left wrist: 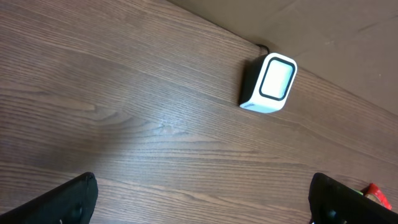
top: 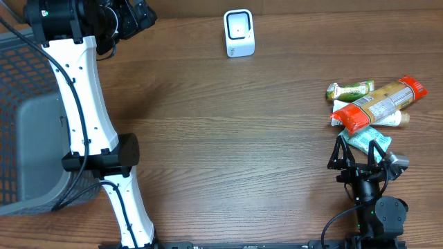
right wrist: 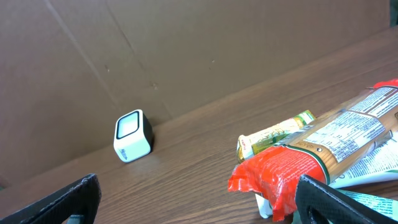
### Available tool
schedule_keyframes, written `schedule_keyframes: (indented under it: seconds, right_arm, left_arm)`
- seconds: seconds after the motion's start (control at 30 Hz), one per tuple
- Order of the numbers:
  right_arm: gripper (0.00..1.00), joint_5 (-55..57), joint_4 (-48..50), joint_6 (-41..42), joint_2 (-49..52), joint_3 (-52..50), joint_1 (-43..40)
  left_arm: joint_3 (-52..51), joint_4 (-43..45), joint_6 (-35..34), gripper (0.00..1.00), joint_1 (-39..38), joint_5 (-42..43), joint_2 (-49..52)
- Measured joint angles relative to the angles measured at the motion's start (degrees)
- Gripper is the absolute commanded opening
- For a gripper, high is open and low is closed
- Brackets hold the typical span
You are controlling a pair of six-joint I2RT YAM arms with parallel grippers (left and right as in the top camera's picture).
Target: Scan the item barcode
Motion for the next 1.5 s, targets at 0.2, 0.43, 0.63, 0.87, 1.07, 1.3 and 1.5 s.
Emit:
schedule_keyframes:
  seconds: [0.2,0.43,0.63,0.87,1.07,1.3,1.5]
  right_arm:
    - [1.0,0.0,0.0,0.0,0.0,0.0,0.0]
    - [1.0,0.0,0.0,0.0,0.0,0.0,0.0]
    - [1.0,0.0,0.0,0.0,0.0,0.0,0.0]
    - [1.0,0.0,-0.1,0.0,0.0,0.0,0.0]
    - [1.0,0.0,0.0,0.0,0.0,0.0,0.0]
    - [1.0,0.0,-0.1,0.0,0.0,0.0,0.0]
    - [1.0,0.0,-0.1,0.0,0.0,0.0,0.0]
  left_arm:
    - [0.0,0.0,0.0,1.0,0.0,0.0,0.0]
    - [0.0,0.0,0.0,1.0,0.0,0.0,0.0]
    - [0.0,0.0,0.0,1.0,-0.5,0.0,0.0]
    - [0.0,0.0,0.0,1.0,-0.7,0.0,0.0]
    - [-2.3,0.2,0.0,1.0,-1.9,0.0,-1.0]
    - [-29.3,0.5,0.0,1.0,-12.6,0.0,-19.8]
    - [-45.7,5.5,1.4,1.0,-23.5,-6.4,-38.8]
